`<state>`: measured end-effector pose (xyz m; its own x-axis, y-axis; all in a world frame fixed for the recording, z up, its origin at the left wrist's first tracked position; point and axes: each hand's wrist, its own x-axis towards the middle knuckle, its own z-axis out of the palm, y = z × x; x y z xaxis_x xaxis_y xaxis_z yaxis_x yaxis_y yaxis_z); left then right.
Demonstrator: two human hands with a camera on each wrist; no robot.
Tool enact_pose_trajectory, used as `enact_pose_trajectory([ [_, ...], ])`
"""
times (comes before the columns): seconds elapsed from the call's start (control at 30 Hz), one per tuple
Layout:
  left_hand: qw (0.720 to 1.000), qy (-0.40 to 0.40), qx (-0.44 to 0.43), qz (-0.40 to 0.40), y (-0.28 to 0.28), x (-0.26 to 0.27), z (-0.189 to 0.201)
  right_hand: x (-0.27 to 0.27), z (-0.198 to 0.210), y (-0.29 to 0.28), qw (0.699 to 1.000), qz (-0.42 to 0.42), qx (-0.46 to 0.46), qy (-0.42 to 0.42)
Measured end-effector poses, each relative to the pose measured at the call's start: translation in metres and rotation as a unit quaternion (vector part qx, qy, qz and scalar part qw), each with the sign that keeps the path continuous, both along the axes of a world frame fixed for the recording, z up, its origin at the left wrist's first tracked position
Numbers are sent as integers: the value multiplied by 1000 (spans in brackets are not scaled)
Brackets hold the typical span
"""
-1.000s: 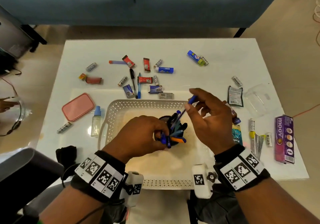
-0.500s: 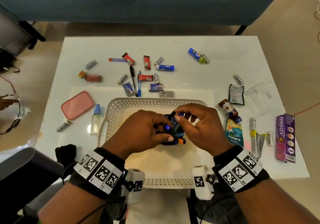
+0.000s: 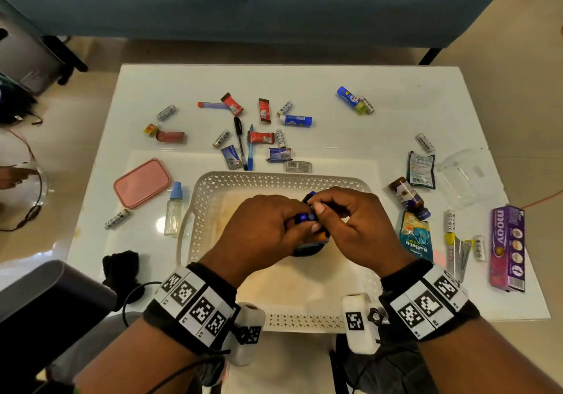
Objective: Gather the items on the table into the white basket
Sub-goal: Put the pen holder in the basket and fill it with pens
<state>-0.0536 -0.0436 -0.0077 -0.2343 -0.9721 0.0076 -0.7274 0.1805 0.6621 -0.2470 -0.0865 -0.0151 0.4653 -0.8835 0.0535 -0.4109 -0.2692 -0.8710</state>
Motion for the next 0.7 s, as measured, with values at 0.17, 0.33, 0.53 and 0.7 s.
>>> enact_pose_trajectory([
  [0.17, 999, 17, 33, 17, -2, 1, -2, 1, -1, 0, 1000, 15, 13, 3],
  [0.33, 994, 60, 78, 47, -4, 4, -5, -2, 0, -4, 998, -57, -31, 12],
  [0.53, 984, 149, 84, 37, -3, 9, -7, 4, -2, 0, 998, 3, -32, 49],
  [0.7, 986, 139, 69, 65, -7, 18, -7, 5, -6, 0, 996, 11, -42, 72],
])
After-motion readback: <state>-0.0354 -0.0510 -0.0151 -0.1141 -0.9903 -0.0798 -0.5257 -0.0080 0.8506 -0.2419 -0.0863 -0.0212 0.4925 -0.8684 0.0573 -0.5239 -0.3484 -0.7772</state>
